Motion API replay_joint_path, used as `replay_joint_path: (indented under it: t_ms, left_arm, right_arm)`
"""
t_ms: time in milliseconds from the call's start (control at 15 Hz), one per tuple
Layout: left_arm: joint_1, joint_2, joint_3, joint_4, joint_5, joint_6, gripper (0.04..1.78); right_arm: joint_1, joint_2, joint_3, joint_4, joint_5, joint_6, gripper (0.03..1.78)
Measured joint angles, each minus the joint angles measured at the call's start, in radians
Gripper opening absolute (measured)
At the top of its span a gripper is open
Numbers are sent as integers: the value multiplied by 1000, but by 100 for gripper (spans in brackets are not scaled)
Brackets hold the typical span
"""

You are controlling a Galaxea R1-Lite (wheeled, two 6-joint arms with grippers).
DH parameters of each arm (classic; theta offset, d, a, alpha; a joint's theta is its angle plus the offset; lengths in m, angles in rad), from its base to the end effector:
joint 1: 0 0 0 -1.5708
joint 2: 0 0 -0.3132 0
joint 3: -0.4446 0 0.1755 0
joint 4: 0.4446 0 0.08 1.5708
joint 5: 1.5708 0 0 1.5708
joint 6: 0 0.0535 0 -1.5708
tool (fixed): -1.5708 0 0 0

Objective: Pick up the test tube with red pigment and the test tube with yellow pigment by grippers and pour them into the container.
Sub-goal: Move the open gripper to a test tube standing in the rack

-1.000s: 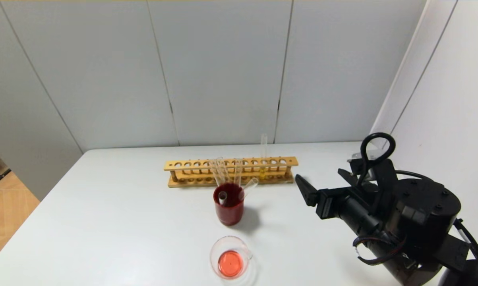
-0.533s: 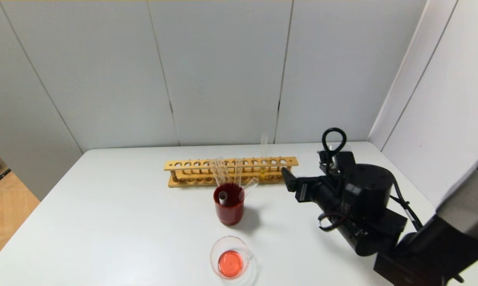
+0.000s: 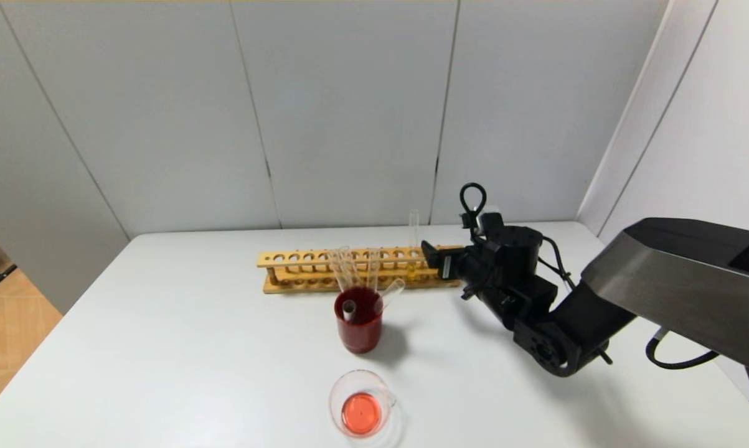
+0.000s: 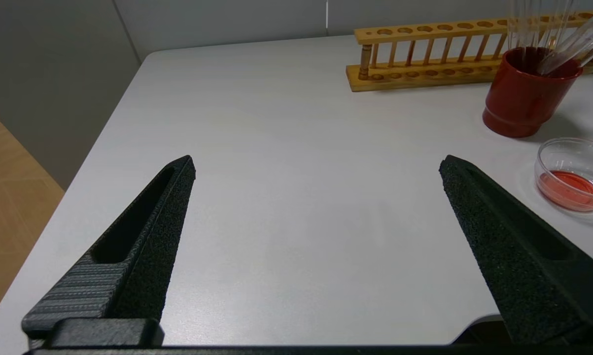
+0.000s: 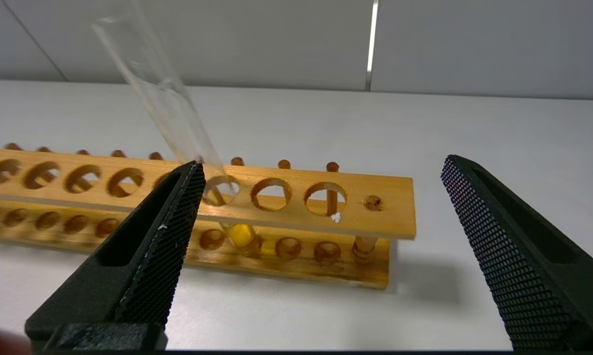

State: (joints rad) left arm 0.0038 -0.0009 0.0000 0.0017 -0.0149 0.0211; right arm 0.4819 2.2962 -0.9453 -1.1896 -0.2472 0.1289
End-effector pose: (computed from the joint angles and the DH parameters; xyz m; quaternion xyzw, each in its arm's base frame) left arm -0.0213 -0.0009 0.0752 0.0105 0.0003 -0.0056 0.9999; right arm 0.4014 0.1952 0.0750 0.0351 0.0826 0.1116 0.9897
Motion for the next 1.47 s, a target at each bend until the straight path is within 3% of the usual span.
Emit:
replay_joint_path:
  t_ms: [267,667,933,1200,1467]
  left_arm:
    - [0,0,0,0,0,0,175]
    - [0,0,0,0,0,0,175]
    - [0,0,0,0,0,0,175]
    - [0,0,0,0,0,0,175]
    - [0,0,0,0,0,0,175]
  right_arm:
    - [-16,59,-155,106,29,-6,175]
    - [-1,78,-207,108,22,-26,175]
    - [-7,40,-157,105,19,-33,175]
    - [-9,-67,-31,85,20,-36,175]
    - [29,-155,81,73,31,-37,175]
